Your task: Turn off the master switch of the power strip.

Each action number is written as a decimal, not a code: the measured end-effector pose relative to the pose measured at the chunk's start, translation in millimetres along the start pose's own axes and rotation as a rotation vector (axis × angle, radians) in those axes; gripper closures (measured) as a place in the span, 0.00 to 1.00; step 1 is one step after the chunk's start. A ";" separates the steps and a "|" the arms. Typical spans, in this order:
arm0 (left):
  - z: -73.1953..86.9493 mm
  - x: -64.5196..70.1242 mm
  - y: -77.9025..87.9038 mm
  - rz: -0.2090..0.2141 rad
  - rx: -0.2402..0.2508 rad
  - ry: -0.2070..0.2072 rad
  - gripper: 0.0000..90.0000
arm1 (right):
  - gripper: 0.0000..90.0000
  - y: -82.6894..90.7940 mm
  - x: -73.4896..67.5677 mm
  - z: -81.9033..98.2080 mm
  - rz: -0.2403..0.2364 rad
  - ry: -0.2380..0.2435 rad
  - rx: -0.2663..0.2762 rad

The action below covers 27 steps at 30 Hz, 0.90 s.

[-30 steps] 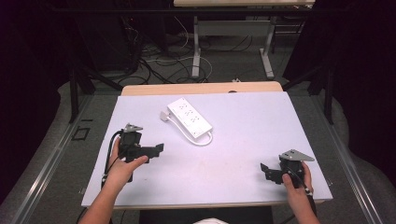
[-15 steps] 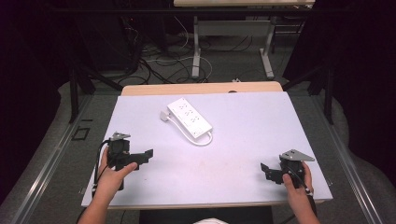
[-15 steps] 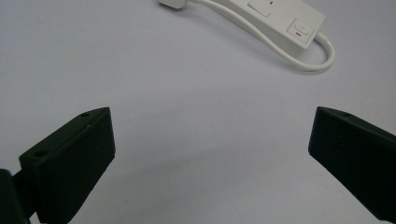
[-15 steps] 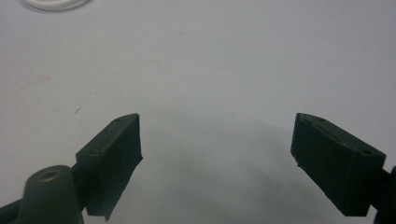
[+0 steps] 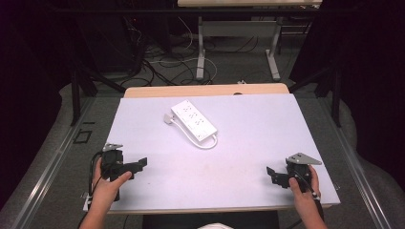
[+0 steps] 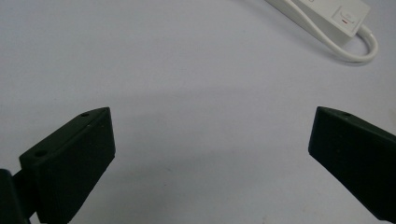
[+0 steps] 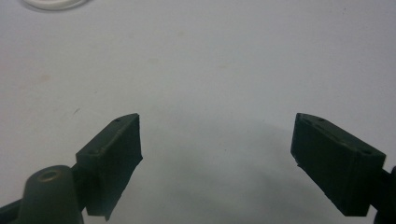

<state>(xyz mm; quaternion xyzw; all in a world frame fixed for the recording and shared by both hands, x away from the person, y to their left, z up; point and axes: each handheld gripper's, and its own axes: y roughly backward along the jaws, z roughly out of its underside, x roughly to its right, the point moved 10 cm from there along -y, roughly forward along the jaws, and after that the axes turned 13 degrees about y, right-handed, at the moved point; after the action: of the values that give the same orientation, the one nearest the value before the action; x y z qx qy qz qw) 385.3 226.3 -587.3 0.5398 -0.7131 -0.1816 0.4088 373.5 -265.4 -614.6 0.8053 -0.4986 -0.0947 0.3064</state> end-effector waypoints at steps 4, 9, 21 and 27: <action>2.5 -9.9 -1.7 -0.015 0.023 0.013 0.01 | 0.17 0.2 0.6 -0.2 0.001 0.002 0.002; 2.0 -19.4 -3.1 -0.024 0.036 0.024 0.01 | 0.17 0.0 1.1 0.2 0.001 0.003 0.001; 6.8 -31.9 -11.5 -0.070 0.033 0.001 0.01 | 0.17 -0.4 0.2 -0.3 -0.003 0.011 0.001; 10.0 -32.4 -15.8 -0.087 0.027 -0.031 0.01 | 0.17 -0.4 0.1 0.0 -0.003 0.008 -0.001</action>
<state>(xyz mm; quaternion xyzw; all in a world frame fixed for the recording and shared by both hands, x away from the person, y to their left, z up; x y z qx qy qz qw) 390.0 248.6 -616.9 0.5728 -0.6977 -0.1980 0.3821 373.9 -265.4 -614.8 0.8064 -0.4960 -0.0920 0.3087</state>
